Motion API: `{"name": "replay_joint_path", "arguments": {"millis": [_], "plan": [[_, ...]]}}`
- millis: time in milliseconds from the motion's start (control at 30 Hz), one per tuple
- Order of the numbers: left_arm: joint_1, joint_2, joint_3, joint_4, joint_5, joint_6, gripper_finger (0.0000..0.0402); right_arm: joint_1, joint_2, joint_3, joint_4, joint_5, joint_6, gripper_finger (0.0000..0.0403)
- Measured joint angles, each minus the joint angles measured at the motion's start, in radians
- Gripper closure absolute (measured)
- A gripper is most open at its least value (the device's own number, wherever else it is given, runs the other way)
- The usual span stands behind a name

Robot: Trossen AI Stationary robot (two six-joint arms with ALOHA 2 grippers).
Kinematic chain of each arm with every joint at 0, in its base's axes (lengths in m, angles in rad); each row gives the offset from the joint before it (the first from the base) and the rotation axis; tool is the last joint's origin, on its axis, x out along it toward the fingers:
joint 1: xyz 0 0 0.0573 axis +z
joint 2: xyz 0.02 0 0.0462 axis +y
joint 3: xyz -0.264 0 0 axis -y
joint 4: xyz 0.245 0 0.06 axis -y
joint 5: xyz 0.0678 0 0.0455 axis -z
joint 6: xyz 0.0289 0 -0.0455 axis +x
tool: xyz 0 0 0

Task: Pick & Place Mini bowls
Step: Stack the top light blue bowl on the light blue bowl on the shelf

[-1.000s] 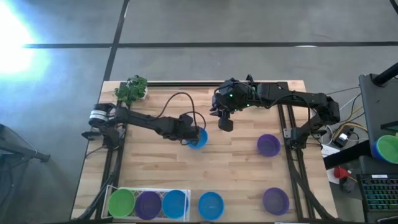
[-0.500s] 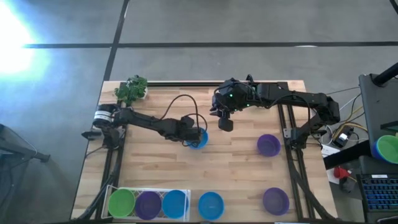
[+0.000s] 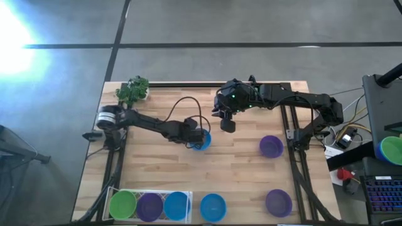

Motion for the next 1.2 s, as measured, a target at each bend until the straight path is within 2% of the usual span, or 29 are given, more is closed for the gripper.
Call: {"name": "replay_joint_path", "arguments": {"millis": [167,333,667,867,1033,1200], "plan": [[0.000,0.004,0.000,0.014,0.000,0.012,0.0362,0.000,0.000,0.000,-0.001,0.000,0.001,0.0329],[0.000,0.001,0.001,0.018,-0.001,0.017,0.0394,0.000,0.000,0.000,-0.001,0.000,0.003,0.0335],[-0.006,-0.026,0.002,0.002,-0.021,0.070,0.0400,0.000,0.000,0.000,-0.002,0.000,0.004,0.0325],[-0.026,-0.090,0.000,-0.066,-0.040,0.096,0.0401,0.000,0.000,0.001,-0.004,0.000,0.010,0.0334],[-0.054,-0.178,0.000,-0.166,-0.090,0.087,0.0401,0.000,0.000,0.001,-0.004,0.000,0.011,0.0332],[-0.101,-0.278,0.000,-0.239,-0.096,0.086,0.0401,0.000,0.000,0.001,-0.004,0.000,0.011,0.0326]]}}
